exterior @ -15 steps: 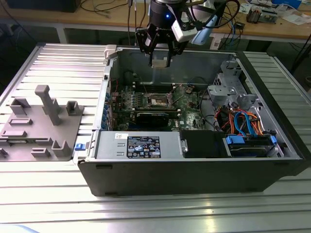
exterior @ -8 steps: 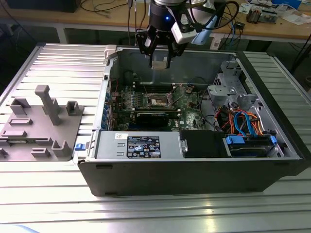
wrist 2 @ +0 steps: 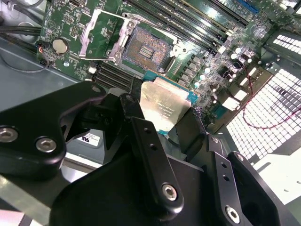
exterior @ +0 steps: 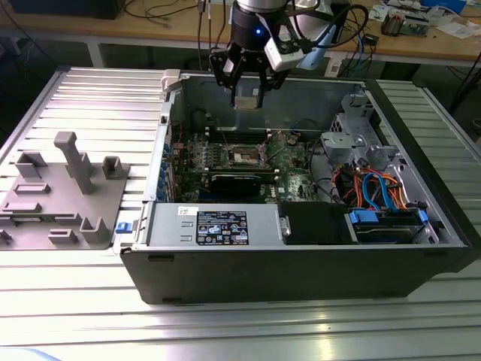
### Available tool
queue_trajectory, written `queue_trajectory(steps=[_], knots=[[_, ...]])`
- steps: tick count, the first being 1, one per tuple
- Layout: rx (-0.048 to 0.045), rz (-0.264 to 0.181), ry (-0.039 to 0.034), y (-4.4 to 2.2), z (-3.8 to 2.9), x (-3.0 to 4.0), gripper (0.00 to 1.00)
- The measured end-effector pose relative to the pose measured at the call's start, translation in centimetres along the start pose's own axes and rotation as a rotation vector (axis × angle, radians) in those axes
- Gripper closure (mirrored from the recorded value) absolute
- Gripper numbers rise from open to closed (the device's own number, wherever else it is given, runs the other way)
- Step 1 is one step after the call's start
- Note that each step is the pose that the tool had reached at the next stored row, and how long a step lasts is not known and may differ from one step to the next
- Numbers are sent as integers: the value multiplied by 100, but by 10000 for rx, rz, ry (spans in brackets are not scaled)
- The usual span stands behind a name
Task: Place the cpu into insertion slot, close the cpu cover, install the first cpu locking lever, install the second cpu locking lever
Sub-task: 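Place the cpu into insertion slot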
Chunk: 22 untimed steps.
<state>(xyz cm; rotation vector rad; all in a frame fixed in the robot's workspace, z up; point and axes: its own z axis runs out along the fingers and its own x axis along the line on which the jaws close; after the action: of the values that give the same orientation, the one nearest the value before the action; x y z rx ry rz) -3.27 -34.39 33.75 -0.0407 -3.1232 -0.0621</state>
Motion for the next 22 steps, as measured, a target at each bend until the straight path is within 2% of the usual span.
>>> queue_trajectory(steps=[4,5,7,12,22], knots=[[5,0,1,0,4,0,46],[172,3,-4,0,8,0,46],[268,4,-7,-1,22,0,46],[299,5,-7,-1,29,-1,46],[298,5,-7,-2,52,-1,46]])
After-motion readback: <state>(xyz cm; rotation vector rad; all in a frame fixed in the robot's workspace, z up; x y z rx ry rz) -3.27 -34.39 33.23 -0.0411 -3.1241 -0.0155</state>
